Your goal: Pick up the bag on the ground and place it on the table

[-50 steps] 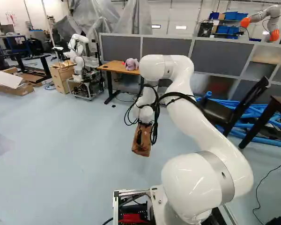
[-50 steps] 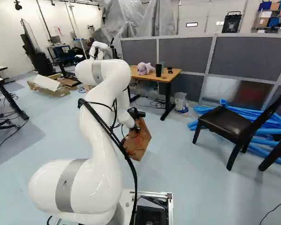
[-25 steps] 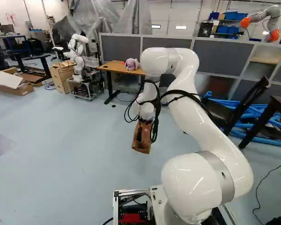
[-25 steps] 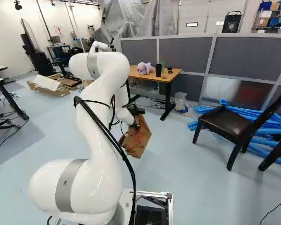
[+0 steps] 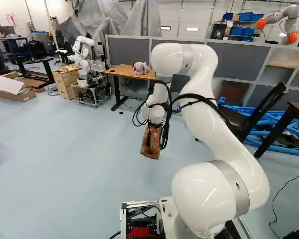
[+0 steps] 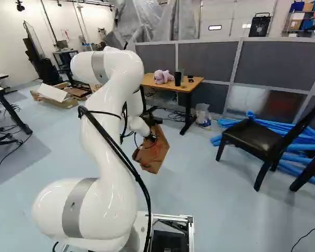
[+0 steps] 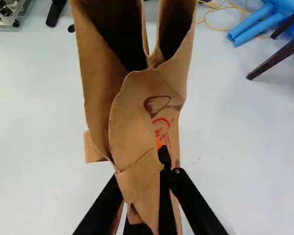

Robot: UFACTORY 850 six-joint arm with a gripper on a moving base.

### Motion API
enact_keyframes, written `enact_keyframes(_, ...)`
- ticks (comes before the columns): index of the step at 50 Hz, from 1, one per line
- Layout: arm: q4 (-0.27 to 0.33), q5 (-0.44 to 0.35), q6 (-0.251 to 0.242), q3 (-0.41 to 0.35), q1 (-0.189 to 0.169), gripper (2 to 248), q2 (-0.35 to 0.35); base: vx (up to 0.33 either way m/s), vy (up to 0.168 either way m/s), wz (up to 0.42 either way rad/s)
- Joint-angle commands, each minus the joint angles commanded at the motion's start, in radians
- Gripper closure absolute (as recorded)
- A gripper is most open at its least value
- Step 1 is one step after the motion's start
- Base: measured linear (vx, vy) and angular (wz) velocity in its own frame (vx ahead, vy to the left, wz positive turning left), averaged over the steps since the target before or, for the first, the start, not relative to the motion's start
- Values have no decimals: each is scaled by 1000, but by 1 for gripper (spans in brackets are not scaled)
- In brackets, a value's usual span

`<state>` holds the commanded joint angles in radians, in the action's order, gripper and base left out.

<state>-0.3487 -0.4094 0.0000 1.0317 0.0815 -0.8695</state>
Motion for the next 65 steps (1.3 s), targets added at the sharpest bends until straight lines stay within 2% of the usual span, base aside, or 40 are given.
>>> enact_keyframes(22,0,69,0,5,-3,225,48,0,0,0)
enact_keyframes(65,0,291,0,66,-10,225,110,0,0,0)
